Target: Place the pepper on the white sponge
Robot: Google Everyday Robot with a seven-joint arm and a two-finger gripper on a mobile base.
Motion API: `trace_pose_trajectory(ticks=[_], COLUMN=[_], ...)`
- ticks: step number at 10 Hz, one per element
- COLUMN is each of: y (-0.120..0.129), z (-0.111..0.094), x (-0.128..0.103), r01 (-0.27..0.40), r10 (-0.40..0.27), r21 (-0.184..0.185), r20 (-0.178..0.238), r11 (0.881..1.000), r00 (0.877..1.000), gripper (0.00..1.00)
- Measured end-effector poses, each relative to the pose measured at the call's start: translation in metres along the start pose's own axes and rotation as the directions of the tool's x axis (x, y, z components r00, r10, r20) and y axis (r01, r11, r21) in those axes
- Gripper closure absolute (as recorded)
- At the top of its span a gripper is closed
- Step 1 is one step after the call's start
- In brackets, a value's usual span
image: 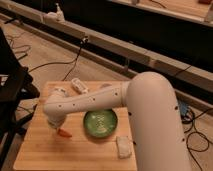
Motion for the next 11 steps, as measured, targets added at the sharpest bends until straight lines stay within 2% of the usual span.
trace_pose_trajectory(ticks=[3,4,6,7,8,9,11], y=[-0.012,-0.016,-0.023,-0.03,-0.043,-0.057,-0.094], z=[-0.045,-0.068,-0.104,-0.123,-0.144,-0.159,-0.181], x=[0.002,0.006,0.022,0.037,0.062,0.086,0.14], r01=[0.034,0.058,0.104,0.122,0.119,0.097,-0.001], r10=[-0.036,-0.06,-0.105,-0.121,-0.116,-0.095,0.0], r21=[0.026,0.027,0.008,-0.014,-0.045,-0.066,-0.083], r20=[0.067,0.089,0.091,0.08,0.063,0.044,-0.004], r11=[0.999,0.998,0.994,0.992,0.992,0.993,0.997], r00=[0.997,0.994,0.99,0.989,0.991,0.995,1.0], gripper=[1.0,1.0,1.0,1.0,1.0,1.0,1.0])
